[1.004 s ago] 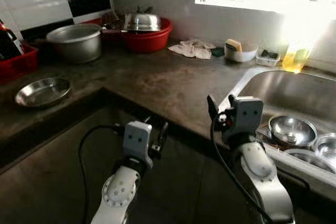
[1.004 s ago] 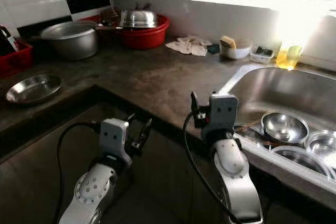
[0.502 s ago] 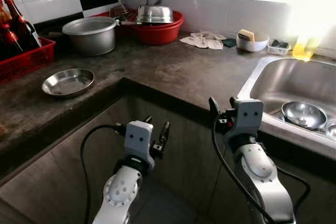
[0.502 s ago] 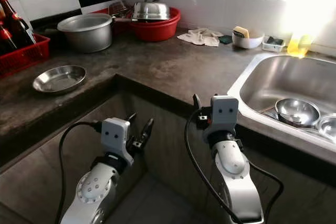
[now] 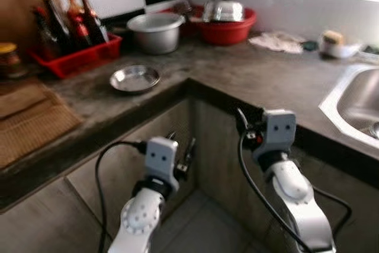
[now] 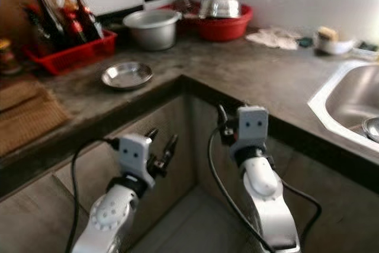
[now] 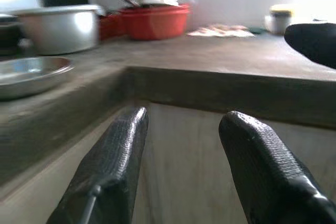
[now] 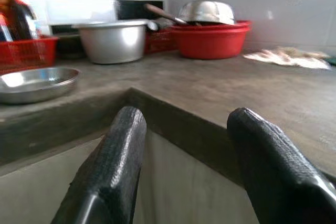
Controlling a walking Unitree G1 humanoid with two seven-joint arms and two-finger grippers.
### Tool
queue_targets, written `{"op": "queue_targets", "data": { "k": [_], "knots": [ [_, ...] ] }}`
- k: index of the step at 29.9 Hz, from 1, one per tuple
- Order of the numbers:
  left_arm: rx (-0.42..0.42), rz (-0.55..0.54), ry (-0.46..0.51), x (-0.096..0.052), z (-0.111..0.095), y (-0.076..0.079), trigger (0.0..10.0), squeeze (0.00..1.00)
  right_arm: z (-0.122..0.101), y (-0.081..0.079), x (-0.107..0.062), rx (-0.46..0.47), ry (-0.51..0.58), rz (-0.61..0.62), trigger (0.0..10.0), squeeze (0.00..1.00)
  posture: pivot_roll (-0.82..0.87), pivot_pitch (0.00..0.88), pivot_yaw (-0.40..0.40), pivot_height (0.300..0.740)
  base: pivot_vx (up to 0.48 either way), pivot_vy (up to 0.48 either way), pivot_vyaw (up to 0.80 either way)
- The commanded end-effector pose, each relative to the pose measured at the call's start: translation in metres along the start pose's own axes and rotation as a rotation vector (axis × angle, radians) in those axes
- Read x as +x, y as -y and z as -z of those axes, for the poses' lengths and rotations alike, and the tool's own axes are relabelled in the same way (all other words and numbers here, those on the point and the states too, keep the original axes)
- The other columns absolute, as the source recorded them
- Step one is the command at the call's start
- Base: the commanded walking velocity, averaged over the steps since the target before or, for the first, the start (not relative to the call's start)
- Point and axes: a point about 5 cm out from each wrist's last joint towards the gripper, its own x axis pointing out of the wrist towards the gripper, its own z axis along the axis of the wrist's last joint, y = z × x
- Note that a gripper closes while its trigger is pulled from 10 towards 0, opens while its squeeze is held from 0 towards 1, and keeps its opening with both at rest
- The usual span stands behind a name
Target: Kitchen organization
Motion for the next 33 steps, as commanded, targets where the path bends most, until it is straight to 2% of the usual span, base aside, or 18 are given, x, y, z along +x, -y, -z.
{"op": "queue_targets", "data": {
  "k": [1, 11, 15, 20, 26, 33],
  "knots": [
    [0.03, -0.017, -0.007, -0.0011, 0.0009, -0.006, 10.0, 0.0, -0.0039, -0.0081, 0.0015, 0.011, 0.013, -0.028, 10.0, 0.0, 0.07, 0.0, -0.004, 0.74, 0.251, -0.386, 0.8],
    [0.035, -0.021, -0.013, -0.0001, 0.0021, -0.0064, 10.0, 0.0, -0.0037, -0.0089, 0.0032, 0.011, 0.01, -0.031, 10.0, 0.0, 0.07, 0.0, -0.004, 0.74, 0.308, -0.364, 0.8],
    [0.015, -0.039, -0.018, 0.0011, 0.0029, -0.0078, 10.0, 0.0, -0.003, -0.0091, 0.0041, 0.016, 0.005, -0.029, 10.0, 0.0, 0.07, 0.0, -0.003, 0.74, 0.086, -0.065, 0.72],
    [-0.017, -0.042, -0.038, 0.0011, 0.0055, -0.0073, 10.0, 0.0, -0.0012, -0.0079, 0.0054, 0.023, -0.006, -0.016, 10.0, 0.0, 0.07, 0.0, -0.002, 0.74, 0.0, 0.0, 0.0],
    [-0.006, -0.054, -0.034, 0.0009, 0.0057, -0.0084, 10.0, 0.0, -0.0023, -0.0073, 0.0059, 0.024, -0.001, -0.015, 10.0, 0.0, 0.07, 0.0, -0.004, 0.74, 0.0, 0.0, 0.0],
    [0.0, -0.059, -0.034, 0.0012, 0.005, -0.009, 10.0, 0.0, -0.0031, -0.007, 0.0074, 0.026, 0.001, -0.011, 10.0, 0.0, 0.07, 0.0, -0.005, 0.74, 0.0, -0.37, 0.0]
  ]
}}
